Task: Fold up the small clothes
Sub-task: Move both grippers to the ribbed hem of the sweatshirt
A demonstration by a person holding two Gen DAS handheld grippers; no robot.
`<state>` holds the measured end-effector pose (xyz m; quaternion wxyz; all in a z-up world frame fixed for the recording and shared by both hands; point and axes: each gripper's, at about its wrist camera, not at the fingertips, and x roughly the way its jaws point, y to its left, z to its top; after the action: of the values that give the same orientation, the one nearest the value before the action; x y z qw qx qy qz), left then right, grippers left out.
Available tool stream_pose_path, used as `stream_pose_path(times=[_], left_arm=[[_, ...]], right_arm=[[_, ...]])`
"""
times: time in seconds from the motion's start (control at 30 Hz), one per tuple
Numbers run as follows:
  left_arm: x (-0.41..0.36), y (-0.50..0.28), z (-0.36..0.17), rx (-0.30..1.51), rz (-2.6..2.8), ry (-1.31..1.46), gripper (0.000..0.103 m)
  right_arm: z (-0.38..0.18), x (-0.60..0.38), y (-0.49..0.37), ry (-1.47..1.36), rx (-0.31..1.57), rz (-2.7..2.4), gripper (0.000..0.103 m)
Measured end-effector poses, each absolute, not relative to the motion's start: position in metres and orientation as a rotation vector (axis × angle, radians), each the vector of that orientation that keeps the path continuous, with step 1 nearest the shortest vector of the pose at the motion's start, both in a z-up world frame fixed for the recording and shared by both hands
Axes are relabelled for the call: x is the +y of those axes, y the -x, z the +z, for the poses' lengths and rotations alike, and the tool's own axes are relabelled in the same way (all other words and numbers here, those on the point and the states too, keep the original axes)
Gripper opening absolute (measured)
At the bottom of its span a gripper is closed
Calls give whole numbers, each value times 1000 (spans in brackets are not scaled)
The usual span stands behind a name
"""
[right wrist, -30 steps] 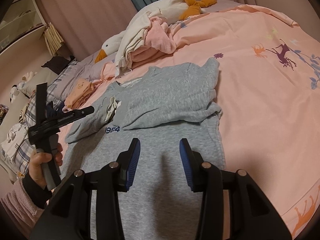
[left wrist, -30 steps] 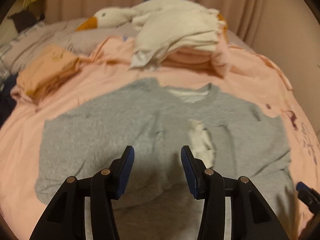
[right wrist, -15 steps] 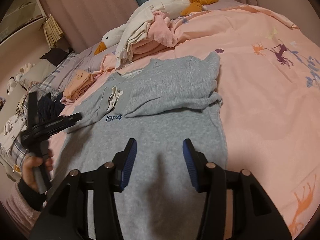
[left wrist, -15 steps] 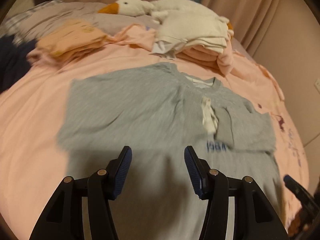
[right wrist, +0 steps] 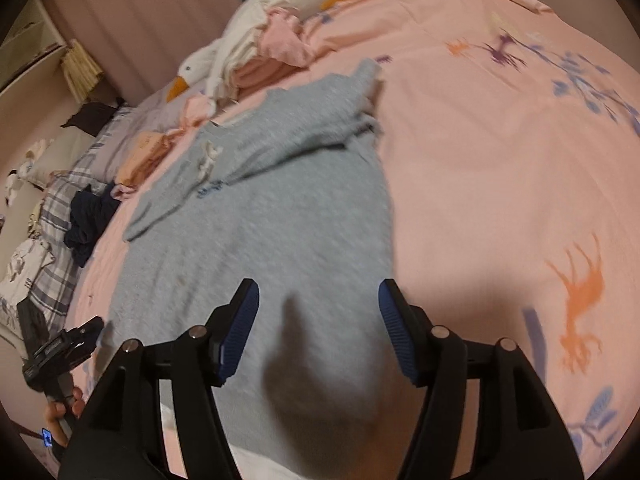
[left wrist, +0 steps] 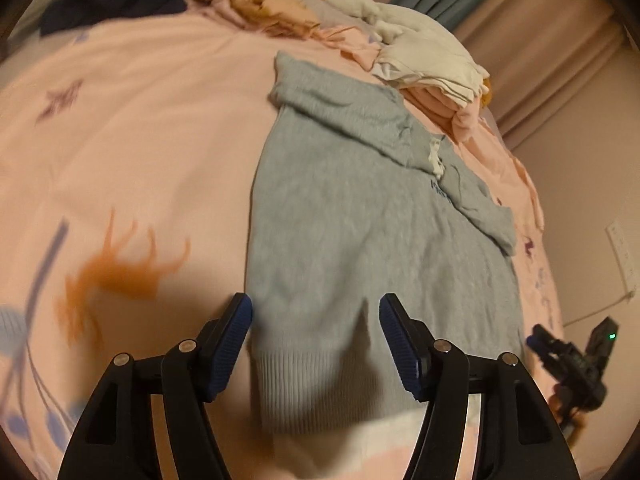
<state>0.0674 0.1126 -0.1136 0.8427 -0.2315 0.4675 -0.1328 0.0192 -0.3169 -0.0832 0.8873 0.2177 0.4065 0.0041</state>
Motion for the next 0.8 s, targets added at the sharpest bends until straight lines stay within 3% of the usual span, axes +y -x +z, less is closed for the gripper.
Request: stream_pose_path(times=[0.8], left_arm=[[120, -36, -124, 990, -343, 607, 65]], right_arm=[[-102, -349, 24, -581, 906, -42, 64]])
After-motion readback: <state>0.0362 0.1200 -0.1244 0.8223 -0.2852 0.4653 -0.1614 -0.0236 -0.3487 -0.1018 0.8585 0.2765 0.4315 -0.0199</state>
